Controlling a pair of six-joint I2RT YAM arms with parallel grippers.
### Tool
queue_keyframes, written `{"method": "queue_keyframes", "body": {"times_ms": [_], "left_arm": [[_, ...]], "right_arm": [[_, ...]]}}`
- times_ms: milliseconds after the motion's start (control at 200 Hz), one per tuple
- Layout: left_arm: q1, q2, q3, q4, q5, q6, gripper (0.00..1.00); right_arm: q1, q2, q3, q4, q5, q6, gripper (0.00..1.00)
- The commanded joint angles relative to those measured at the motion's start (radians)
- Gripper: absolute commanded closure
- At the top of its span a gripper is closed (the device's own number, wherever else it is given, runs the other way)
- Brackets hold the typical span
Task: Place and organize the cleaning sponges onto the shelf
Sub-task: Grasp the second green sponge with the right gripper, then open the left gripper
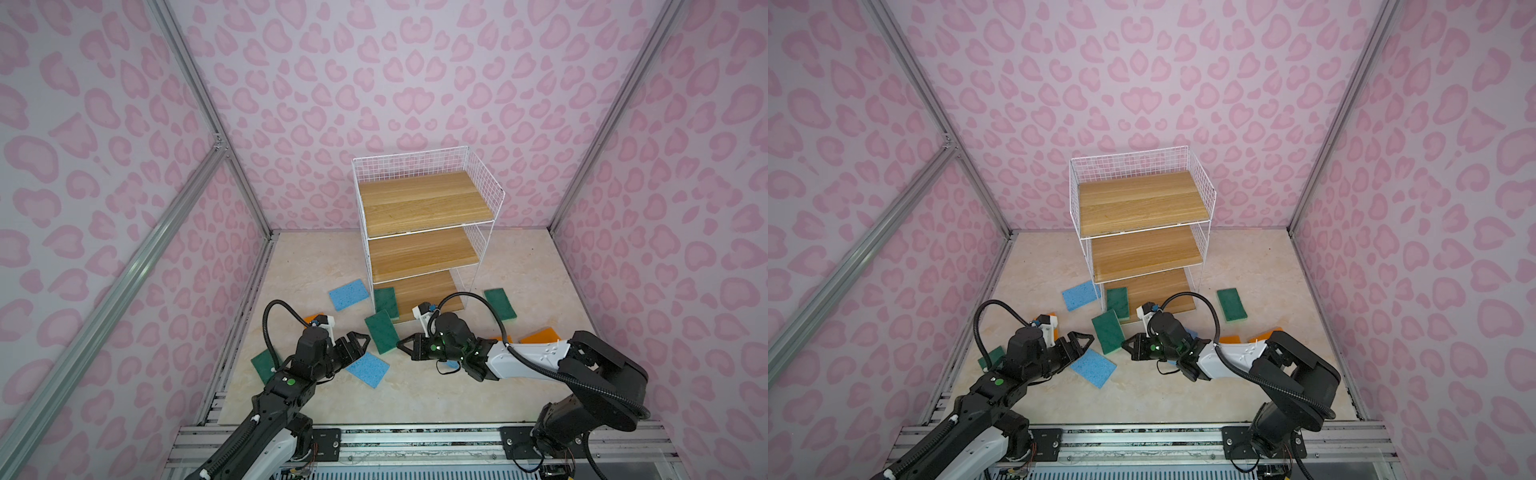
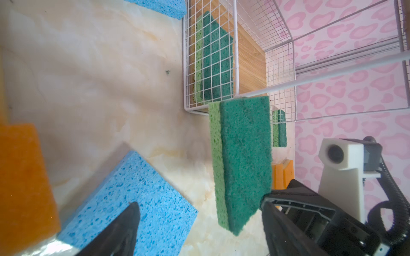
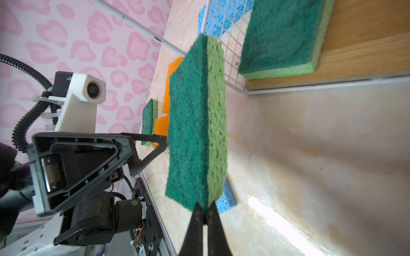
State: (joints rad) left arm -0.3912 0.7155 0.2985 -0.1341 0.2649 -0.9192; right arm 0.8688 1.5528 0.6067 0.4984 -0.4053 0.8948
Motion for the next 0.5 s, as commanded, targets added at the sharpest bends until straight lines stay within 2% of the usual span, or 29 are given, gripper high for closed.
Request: {"method": "queue_keyframes", "body": {"times_ms": [0, 495], "left_arm": [[0.0, 0.011, 0.019, -0.007, -0.016, 0.021, 0.13], [0.0, 0.051, 0.044, -0.026, -0.058, 0.078, 0.08]], "right_arm": [[-0.026, -0.028, -0.016, -0.024, -0.006, -0.02, 0.98], [-0.19, -0.154, -0.076, -0.145, -0.026, -0.089, 0.98]]}}
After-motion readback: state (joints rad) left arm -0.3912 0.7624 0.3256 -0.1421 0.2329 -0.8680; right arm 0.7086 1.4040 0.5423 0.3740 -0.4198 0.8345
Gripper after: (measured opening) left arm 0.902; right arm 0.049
